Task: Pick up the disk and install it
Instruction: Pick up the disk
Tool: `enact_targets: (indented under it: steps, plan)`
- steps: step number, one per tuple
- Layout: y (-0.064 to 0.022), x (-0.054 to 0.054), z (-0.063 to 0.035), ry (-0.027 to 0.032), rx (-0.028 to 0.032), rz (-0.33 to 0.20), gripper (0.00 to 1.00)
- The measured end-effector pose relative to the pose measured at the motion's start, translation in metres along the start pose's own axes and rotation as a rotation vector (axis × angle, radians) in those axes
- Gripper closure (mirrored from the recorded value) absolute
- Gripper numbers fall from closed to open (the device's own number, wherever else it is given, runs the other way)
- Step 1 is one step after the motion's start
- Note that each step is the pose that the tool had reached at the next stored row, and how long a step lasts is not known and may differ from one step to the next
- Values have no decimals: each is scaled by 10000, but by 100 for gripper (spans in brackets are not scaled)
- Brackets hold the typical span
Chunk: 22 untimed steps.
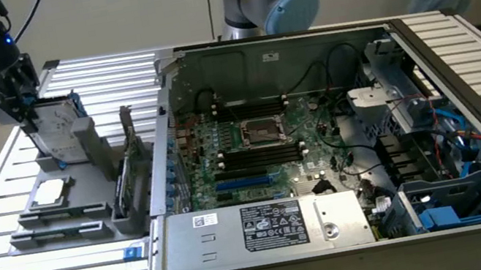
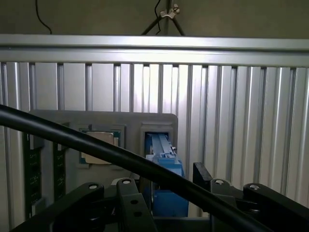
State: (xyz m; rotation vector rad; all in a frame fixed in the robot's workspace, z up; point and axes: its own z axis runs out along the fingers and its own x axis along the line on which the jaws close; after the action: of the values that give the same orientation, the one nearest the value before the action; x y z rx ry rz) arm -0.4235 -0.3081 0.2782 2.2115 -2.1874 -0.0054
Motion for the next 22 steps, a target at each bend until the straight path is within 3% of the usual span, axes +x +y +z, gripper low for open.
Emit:
enact_targets:
  steps: [13, 16, 17, 22]
  plan:
    - [-1, -32, 19, 46, -3, 0, 46]
    - [-1, -33, 21, 49, -3, -1, 48]
    - [-1, -33, 21, 49, -2, 0, 55]
    - [-1, -33, 22, 49, -1, 0, 55]
